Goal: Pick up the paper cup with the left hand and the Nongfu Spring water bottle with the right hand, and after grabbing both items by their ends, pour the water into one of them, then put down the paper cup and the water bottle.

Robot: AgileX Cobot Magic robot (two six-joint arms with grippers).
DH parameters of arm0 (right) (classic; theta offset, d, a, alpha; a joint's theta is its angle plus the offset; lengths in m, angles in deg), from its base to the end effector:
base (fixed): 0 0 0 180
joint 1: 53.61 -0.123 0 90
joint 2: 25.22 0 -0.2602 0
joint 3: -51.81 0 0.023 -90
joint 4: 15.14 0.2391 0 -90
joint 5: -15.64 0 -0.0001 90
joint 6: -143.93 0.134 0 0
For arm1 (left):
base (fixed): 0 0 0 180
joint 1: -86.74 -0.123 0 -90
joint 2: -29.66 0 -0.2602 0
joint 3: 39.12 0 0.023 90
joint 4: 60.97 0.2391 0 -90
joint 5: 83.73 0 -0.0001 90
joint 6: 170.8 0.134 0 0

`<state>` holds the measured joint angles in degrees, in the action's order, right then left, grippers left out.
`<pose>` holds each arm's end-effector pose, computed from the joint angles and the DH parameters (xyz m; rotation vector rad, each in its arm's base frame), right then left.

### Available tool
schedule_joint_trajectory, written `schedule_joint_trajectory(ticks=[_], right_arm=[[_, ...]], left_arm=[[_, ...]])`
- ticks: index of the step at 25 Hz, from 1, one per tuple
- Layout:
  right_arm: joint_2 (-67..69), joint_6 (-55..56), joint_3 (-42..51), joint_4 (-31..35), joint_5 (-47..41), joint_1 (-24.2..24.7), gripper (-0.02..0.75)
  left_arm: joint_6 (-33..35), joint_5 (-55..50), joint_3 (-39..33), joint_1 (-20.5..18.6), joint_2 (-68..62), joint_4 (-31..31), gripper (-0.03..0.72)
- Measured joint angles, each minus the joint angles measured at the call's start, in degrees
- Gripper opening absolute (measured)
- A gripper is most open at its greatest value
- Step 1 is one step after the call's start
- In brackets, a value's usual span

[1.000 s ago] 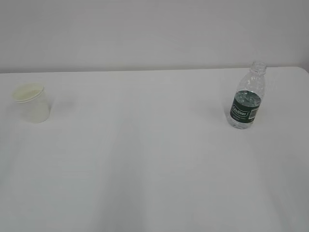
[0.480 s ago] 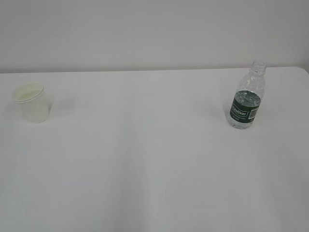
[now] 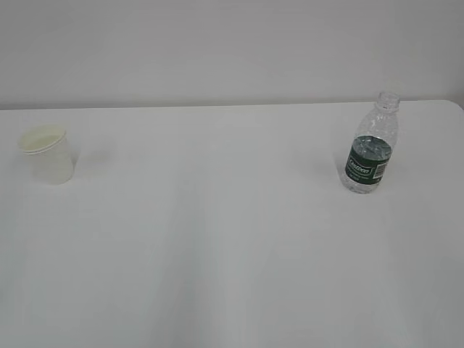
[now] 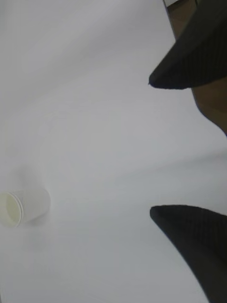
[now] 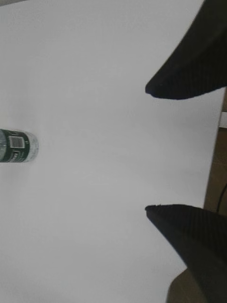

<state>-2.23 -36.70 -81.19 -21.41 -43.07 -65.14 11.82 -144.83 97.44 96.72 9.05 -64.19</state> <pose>0.0824 0.0040 0.2448 -0.2506 2.2262 -0.0327 0.0686 -0.0188 0.2628 0.2381 2.1733 -0.1419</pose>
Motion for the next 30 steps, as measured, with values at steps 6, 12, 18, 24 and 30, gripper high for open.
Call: schedule_joint_trajectory(ticks=[6,12,18,24,30], right_arm=[[-0.29,0.00,0.14,0.12,-4.39,0.00,0.519],[-4.99,-0.35,0.89,2.39,-5.64,0.00,0.519],[-12.25,-0.35,1.12,2.84,-6.11,0.00,0.519],[-14.46,-0.35,1.12,3.08,-6.31,0.00,0.519],[-15.40,-0.35,1.12,3.16,-6.39,0.00,0.519]], left_arm=[[-0.23,0.38,-1.28,0.00,0.00,0.00,0.545],[-0.35,-1.24,-2.68,0.00,0.00,-0.25,0.524],[-0.37,-1.24,-2.68,0.00,1.98,-0.48,0.494],[-0.47,-1.34,-2.68,0.00,9.23,-0.84,0.484],[-0.58,-1.66,-2.68,0.00,11.92,-1.02,0.484]])
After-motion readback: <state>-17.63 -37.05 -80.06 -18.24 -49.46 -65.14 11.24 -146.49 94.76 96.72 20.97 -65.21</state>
